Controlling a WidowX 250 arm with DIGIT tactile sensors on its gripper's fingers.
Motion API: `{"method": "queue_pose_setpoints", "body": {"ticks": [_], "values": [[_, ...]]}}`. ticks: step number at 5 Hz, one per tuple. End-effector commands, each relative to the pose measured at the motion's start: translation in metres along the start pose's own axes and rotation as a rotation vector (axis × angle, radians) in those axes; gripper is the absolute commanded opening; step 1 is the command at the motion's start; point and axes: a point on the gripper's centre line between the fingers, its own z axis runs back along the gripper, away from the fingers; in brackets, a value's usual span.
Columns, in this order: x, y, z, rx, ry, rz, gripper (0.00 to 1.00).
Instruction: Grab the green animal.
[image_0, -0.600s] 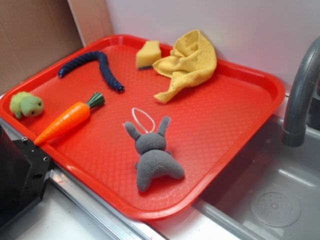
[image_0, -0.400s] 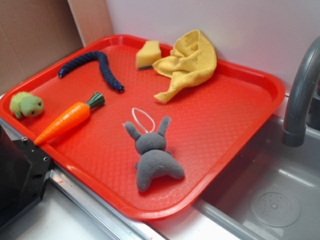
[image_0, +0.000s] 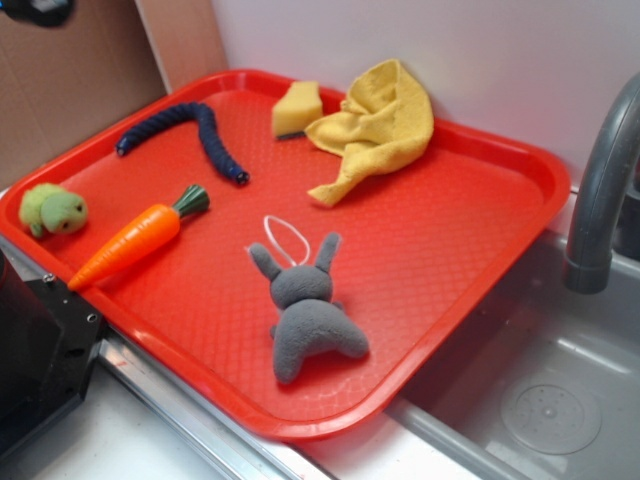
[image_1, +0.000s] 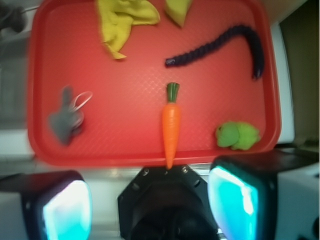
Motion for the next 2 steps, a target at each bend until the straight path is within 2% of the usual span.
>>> {"method": "queue_pose_setpoints", "body": {"ticks": [1,2], "values": [[0.032,0.073,-0.038,0.087,-0.120,0.486,1.00],[0.002,0.074,-0.049,0.092,-0.140,0.736,1.00]]}}
